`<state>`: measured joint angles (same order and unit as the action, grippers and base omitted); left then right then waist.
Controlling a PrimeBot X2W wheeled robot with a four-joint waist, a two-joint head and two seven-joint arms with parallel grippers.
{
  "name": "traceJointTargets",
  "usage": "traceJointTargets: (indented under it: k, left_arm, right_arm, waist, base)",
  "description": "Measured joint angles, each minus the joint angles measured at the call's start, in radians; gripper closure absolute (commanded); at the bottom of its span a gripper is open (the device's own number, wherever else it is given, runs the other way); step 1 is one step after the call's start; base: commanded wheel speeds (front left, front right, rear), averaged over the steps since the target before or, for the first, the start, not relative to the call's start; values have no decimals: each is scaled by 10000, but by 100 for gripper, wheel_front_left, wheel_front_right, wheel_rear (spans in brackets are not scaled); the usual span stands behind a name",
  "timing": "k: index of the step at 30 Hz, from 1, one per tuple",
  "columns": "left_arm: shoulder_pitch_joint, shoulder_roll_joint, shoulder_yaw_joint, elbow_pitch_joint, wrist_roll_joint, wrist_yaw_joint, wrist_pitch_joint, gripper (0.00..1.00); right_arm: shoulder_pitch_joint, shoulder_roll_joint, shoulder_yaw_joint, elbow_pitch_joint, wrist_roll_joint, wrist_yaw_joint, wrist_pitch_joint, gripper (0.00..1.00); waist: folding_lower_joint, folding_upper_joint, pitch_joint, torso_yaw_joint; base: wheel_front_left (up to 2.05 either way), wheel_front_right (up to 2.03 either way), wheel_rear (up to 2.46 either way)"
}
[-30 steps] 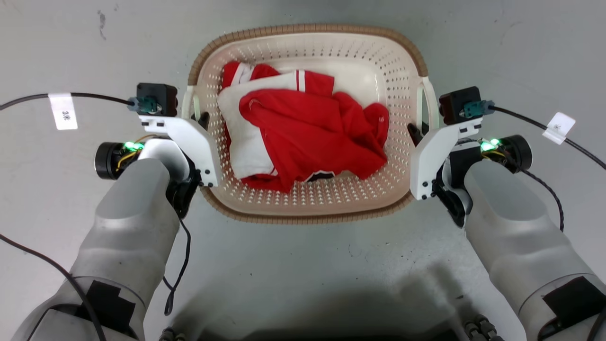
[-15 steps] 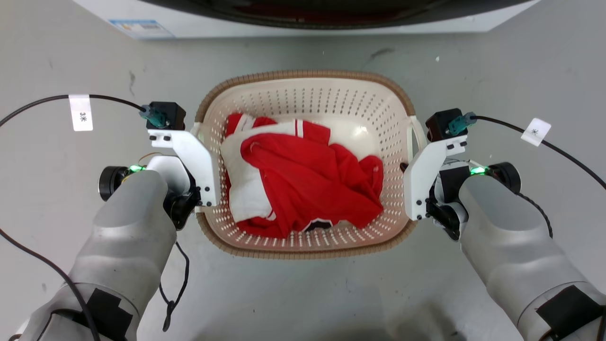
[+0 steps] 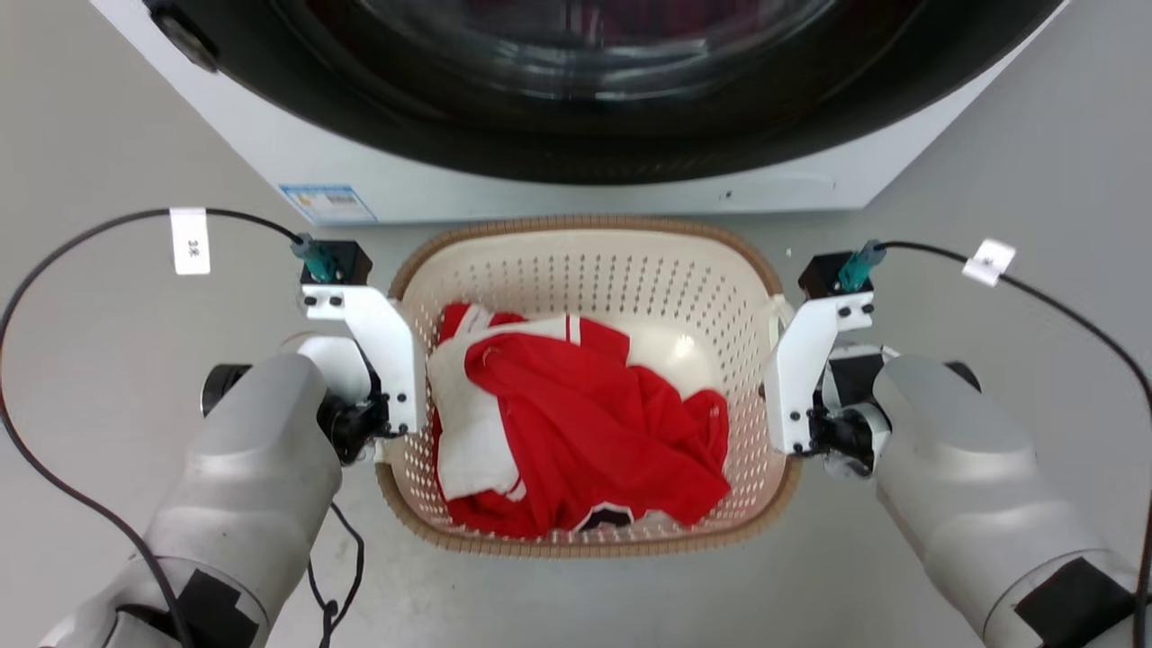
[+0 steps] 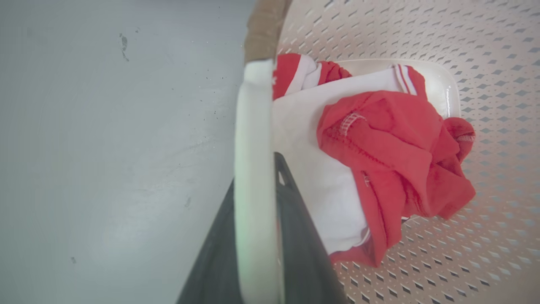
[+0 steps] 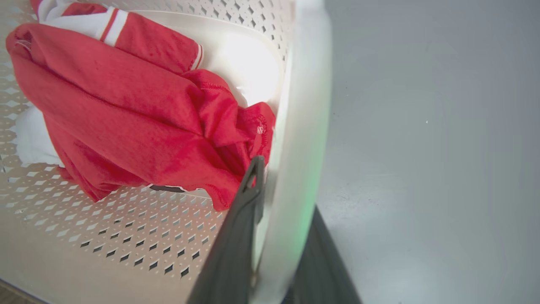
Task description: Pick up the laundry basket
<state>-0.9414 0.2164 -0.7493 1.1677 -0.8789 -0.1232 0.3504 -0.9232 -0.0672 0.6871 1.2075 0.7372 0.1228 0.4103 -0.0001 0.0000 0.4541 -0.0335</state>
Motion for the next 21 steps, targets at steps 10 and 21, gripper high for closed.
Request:
traceJointTargets:
  k: [10,21]
  left_arm:
    - [593,-138,-518,69,-594,4,754,100]
    - [1460,-328,-821,313,-1223,4,1354,100]
  right_arm:
    - [497,-17,324,290,675,-2,1406,100]
    - [1104,17,516,640,915,0,2061,100]
  waist:
    - [-1,0,-1846,46]
    - [-2,0,-3571,47]
  base:
    - [0,0,0]
    - [0,0,0]
